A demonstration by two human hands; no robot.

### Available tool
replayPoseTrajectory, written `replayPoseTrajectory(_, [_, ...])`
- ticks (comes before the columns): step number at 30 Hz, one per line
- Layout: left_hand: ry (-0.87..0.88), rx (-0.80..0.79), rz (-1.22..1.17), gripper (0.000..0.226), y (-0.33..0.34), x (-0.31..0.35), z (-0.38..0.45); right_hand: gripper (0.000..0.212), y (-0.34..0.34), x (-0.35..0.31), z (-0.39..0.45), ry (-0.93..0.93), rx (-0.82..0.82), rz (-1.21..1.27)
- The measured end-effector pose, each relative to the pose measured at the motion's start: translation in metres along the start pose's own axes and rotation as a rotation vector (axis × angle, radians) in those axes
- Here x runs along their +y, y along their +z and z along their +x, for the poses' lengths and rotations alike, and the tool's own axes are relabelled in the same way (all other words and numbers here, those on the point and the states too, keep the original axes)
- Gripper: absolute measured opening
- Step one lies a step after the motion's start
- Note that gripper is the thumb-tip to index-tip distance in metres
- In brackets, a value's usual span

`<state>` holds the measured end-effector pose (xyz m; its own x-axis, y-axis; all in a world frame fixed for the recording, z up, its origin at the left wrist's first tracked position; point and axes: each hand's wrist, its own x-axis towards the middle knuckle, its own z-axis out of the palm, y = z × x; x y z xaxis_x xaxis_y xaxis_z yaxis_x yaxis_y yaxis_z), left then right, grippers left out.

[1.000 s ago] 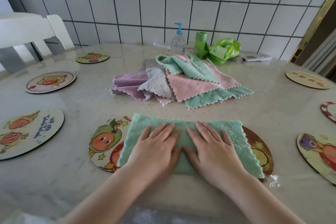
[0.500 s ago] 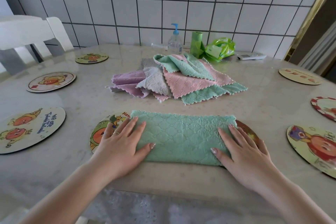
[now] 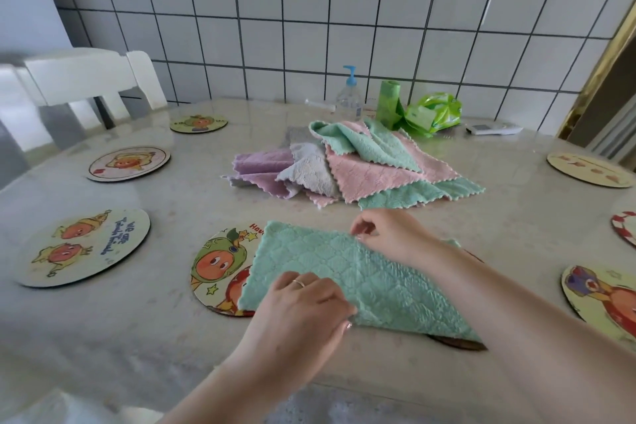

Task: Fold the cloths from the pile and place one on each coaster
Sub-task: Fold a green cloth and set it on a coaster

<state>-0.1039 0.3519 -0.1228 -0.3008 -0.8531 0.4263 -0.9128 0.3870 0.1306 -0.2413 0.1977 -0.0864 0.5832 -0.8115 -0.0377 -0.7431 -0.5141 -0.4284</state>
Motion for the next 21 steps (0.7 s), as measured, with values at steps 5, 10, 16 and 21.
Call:
replayPoseTrajectory(5, [-0.034,-0.001,0.011,0.008,0.007,0.002,0.002,0.02,-0.005,0.001,0.011,-0.018,-0.078,-0.044])
replayPoseTrajectory(10, [-0.061,0.057,-0.054,0.009,0.009,0.002,-0.005,0.033,-0.008,-0.006,0.015,-0.014,-0.15,-0.147])
replayPoseTrajectory(16, [-0.152,0.125,-0.173,0.015,-0.009,-0.009,-0.019,0.008,-0.015,-0.014,0.011,-0.065,-0.141,-0.03])
replayPoseTrajectory(21, [-0.31,0.233,-0.289,0.017,-0.023,-0.035,-0.044,0.013,-0.021,-0.036,0.013,-0.135,-0.116,0.23])
